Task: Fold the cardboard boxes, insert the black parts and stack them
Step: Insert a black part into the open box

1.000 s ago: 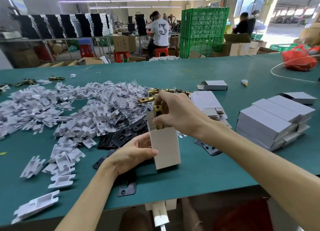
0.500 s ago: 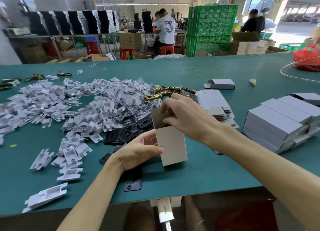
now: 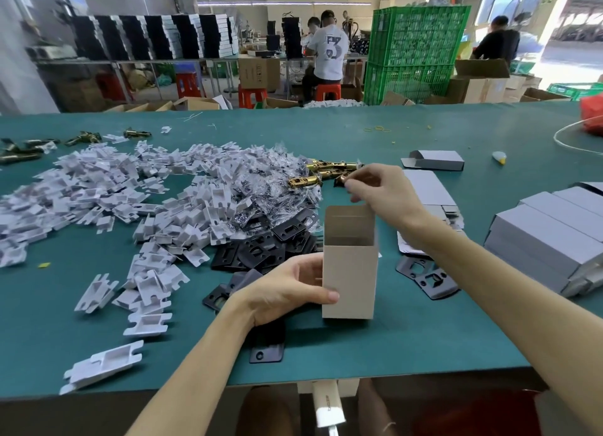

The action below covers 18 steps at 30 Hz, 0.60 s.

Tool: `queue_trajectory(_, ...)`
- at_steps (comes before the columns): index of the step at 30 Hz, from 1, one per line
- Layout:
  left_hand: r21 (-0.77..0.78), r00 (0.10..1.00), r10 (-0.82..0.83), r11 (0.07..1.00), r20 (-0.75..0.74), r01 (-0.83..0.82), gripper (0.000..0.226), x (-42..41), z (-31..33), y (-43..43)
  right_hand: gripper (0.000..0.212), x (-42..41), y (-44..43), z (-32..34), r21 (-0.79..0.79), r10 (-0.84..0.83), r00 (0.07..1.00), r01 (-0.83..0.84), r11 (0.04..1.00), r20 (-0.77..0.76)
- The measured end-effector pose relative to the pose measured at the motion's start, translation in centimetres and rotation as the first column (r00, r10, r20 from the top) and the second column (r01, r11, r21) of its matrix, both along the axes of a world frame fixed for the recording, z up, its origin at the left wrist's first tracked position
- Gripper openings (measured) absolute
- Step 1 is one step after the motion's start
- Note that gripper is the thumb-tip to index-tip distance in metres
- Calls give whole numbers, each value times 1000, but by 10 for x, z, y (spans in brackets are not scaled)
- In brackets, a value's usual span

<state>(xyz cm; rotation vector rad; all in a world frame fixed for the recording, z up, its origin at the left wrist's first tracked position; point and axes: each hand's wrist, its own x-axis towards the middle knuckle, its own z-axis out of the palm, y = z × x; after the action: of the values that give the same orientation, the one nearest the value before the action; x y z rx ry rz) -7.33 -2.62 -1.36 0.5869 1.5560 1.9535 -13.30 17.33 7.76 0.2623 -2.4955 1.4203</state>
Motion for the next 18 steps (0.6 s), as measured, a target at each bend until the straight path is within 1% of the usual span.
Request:
queue_trajectory(2, -22, 999, -14, 1000, -32, 13, 53, 0, 1, -1, 19, -16, 7, -9, -279, 53, 983, -1, 960, 177)
queue_trajectory(3, -28, 999, -20, 999, -48, 18, 52, 0, 1, -1, 23, -23, 11, -16, -355, 89, 967, 1, 935, 238)
queue_trajectory(4, -27, 998, -18, 999, -59, 16, 52, -1, 1, -1, 24, -29, 12, -23, -353, 107, 955, -3, 936, 277)
queue_trajectory(5, -20, 998, -10, 1000, -65, 8, 52, -1, 1, -1, 22, -36, 13, -31, -291, 104, 952, -16, 957, 289)
queue_trajectory(7, 2, 997, 30, 1000, -68, -30, 53, -3, 0, 0, 20, -50, 10, -46, -102, 100, 966, -77, 992, 239)
queue_trajectory(9, 20, 994, 85, 996, -62, -84, 53, -7, -2, -1, 26, -60, 1, -53, 85, 169, 966, -188, 978, 197)
queue_trajectory(11, 45, 995, 92, 995, -49, -89, 49, -10, -3, -4, 34, -69, -10, -57, 281, 244, 948, -296, 913, 206)
queue_trajectory(13, 72, 996, 75, 995, -41, -72, 44, -11, -4, -5, 40, -81, -21, -56, 431, 275, 944, -327, 841, 181)
queue_trajectory(15, 88, 997, 69, 994, -31, -66, 42, -11, -3, -3, 42, -93, -30, -55, 517, 258, 951, -311, 797, 172)
queue_trajectory(18, 87, 995, 101, 991, -11, -100, 42, -13, -4, -2, 43, -103, -44, -59, 646, 244, 953, -300, 702, 177)
